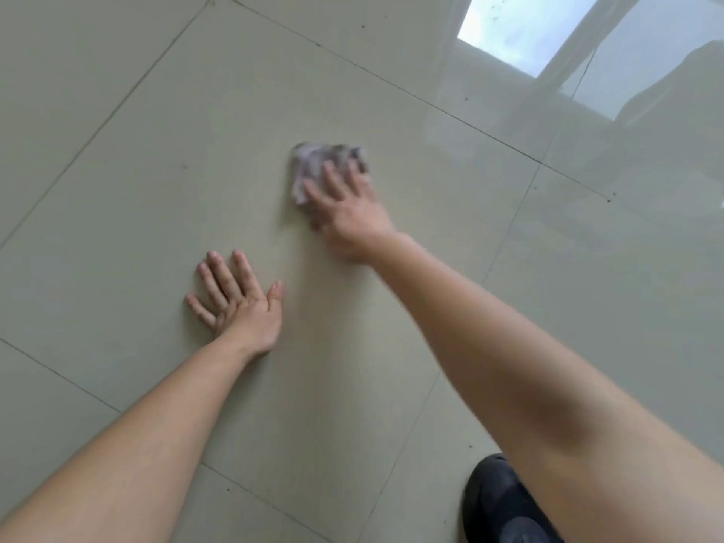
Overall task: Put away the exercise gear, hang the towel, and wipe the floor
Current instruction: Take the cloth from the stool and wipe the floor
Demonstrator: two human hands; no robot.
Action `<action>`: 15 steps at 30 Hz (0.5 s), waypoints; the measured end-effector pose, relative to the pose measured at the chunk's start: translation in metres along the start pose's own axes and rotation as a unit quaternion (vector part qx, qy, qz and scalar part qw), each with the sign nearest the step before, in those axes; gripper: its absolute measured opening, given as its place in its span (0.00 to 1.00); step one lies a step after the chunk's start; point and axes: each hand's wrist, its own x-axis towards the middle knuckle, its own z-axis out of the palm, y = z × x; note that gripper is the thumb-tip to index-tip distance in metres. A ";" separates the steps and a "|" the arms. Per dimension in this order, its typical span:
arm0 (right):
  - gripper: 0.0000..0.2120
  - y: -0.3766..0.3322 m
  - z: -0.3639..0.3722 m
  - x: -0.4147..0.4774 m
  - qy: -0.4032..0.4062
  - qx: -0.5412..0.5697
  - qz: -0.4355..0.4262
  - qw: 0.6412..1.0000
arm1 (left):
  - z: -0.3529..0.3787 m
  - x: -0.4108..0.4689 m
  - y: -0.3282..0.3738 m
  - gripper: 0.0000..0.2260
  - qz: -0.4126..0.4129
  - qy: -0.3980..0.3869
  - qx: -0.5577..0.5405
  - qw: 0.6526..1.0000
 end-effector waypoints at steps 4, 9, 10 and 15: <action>0.30 -0.035 0.009 -0.012 -0.046 -0.034 -0.133 0.989 | -0.003 0.001 0.000 0.35 -0.006 -0.012 -0.004 1.000; 0.29 0.095 -0.035 -0.021 -0.008 -0.013 0.047 0.999 | 0.001 -0.003 -0.002 0.34 0.015 0.033 -0.019 0.999; 0.29 0.121 -0.043 -0.026 -0.004 0.001 0.102 0.995 | 0.002 -0.006 -0.004 0.34 0.025 0.050 -0.023 0.998; 0.31 0.168 -0.060 -0.019 -0.007 0.048 0.212 0.976 | -0.011 0.009 -0.042 0.30 0.119 0.228 -0.014 0.966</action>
